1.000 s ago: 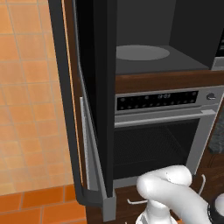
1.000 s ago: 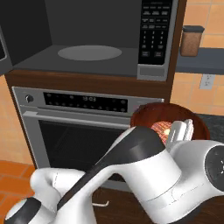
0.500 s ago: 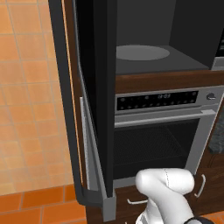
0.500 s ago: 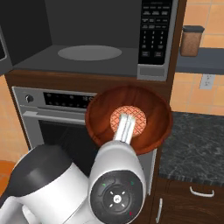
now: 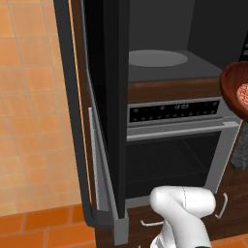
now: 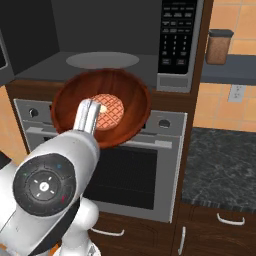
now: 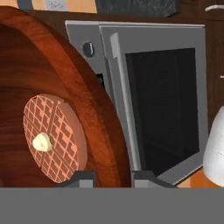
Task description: Open the microwave, place the bowl with waffle inside the microwave, then close the microwave door and turn it on.
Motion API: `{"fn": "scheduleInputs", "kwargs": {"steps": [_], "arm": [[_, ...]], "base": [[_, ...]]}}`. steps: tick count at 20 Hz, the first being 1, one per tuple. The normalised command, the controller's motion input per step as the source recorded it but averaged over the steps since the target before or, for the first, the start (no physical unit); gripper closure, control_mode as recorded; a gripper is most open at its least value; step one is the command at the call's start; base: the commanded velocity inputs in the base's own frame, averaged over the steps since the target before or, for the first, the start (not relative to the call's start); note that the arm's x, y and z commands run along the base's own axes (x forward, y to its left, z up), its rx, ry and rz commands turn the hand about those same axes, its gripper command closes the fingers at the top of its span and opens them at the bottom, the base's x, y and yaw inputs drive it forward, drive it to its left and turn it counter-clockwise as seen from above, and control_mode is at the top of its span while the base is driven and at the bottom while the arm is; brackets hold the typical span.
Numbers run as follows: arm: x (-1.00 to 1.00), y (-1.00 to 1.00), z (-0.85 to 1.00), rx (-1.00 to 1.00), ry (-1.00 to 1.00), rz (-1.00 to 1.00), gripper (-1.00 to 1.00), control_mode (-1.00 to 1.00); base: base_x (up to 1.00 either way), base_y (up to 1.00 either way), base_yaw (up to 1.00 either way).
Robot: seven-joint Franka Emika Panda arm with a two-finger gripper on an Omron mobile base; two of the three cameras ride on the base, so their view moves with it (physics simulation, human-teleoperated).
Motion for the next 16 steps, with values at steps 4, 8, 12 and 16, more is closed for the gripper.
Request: {"fn": "scheduleInputs", "kwargs": {"steps": [4,8,12,16], "arm": [[-0.02,0.78,0.61,0.00,-0.03,0.05,1.00,-1.00],[0.07,0.67,0.48,0.00,-0.01,0.01,1.00,-1.00],[0.37,0.50,0.36,0.00,0.01,0.01,1.00,-1.00],[0.86,0.21,0.13,0.00,0.05,0.05,1.00,-1.00]], "base": [[0.00,0.00,0.00],[0.00,0.00,0.00],[0.00,0.00,0.00],[0.00,0.00,0.00]]}}
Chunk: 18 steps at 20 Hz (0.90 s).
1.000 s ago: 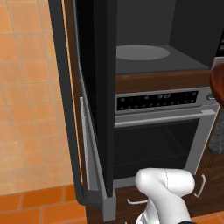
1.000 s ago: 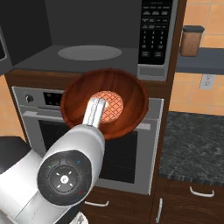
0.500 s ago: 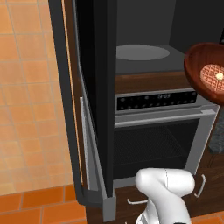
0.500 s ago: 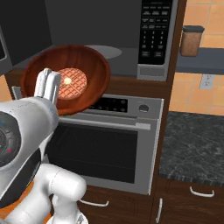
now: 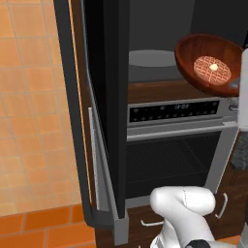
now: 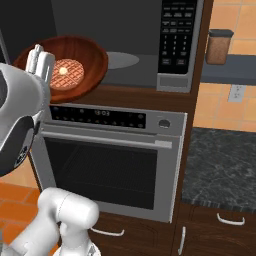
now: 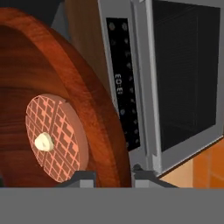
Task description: Open the microwave, place the bowl with waffle inside the microwave, then close the microwave door and turn it on.
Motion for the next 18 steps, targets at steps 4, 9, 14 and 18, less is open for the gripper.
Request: {"fn": "scheduleInputs", "kwargs": {"steps": [4,9,14,18], "arm": [[0.70,0.09,0.17,0.00,0.02,0.07,1.00,-1.00],[0.84,0.17,0.10,0.00,0.00,0.03,1.00,-1.00],[0.88,0.03,0.00,0.00,0.00,0.04,1.00,-1.00],[1.00,0.01,0.00,0.00,0.05,0.04,1.00,-1.00]], "base": [[0.00,0.00,0.00],[0.00,0.00,0.00],[0.00,0.00,0.00],[0.00,0.00,0.00]]}}
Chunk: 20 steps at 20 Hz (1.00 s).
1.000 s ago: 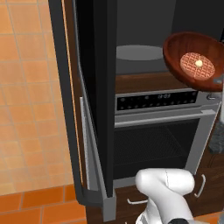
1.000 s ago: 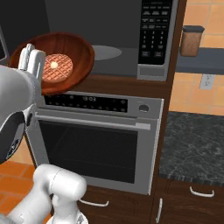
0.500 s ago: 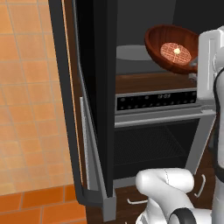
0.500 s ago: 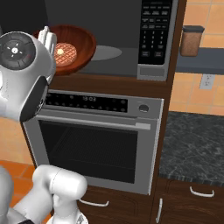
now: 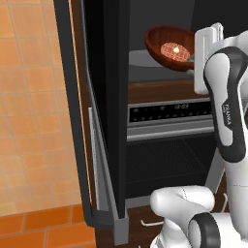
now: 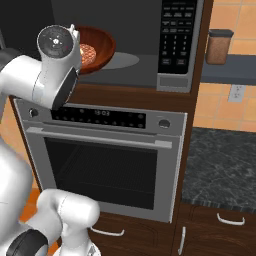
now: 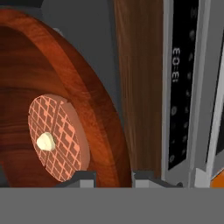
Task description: Open the microwave, place the bowl with waffle inside the microwave, then close the microwave door and turn it on.
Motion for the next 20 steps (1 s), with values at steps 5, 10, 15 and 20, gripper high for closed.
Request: {"fn": "scheduleInputs", "kwargs": {"steps": [5,10,15,20], "arm": [[1.00,0.00,0.00,0.00,0.06,0.04,1.00,-1.00],[0.79,0.00,-0.09,0.00,0.09,0.03,1.00,-1.00],[0.71,0.00,-0.18,0.00,0.03,0.00,1.00,-1.00],[0.64,0.00,-0.11,0.00,0.00,0.00,1.00,-1.00]], "base": [[0.00,0.00,0.00],[0.00,0.00,0.00],[0.00,0.00,0.00],[0.00,0.00,0.00]]}}
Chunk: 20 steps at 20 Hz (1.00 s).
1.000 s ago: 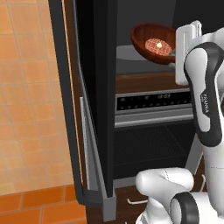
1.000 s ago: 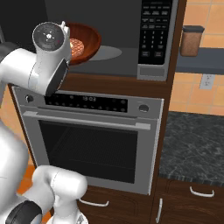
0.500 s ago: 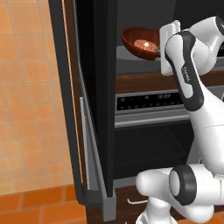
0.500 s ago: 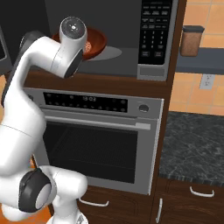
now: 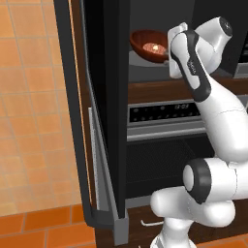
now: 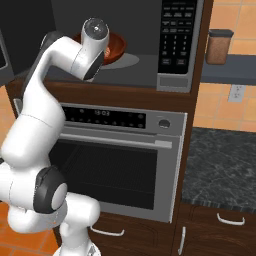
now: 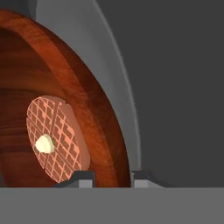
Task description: Open the microwave, place the bowl with waffle inside the microwave, then close the microwave door and turn it on.
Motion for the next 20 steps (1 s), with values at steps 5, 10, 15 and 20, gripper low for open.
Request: {"fn": "scheduleInputs", "kwargs": {"steps": [5,10,15,20], "arm": [[0.45,0.00,-0.32,0.00,0.00,0.00,1.00,-1.00],[0.33,0.00,-0.19,0.00,0.01,0.00,-1.00,-1.00],[0.00,0.00,0.00,0.00,0.00,0.00,-1.00,-1.00],[-0.45,0.00,0.00,0.00,-0.05,0.00,-1.00,-1.00]], "base": [[0.00,0.00,0.00],[0.00,0.00,0.00],[0.00,0.00,0.00],[0.00,0.00,0.00]]}}
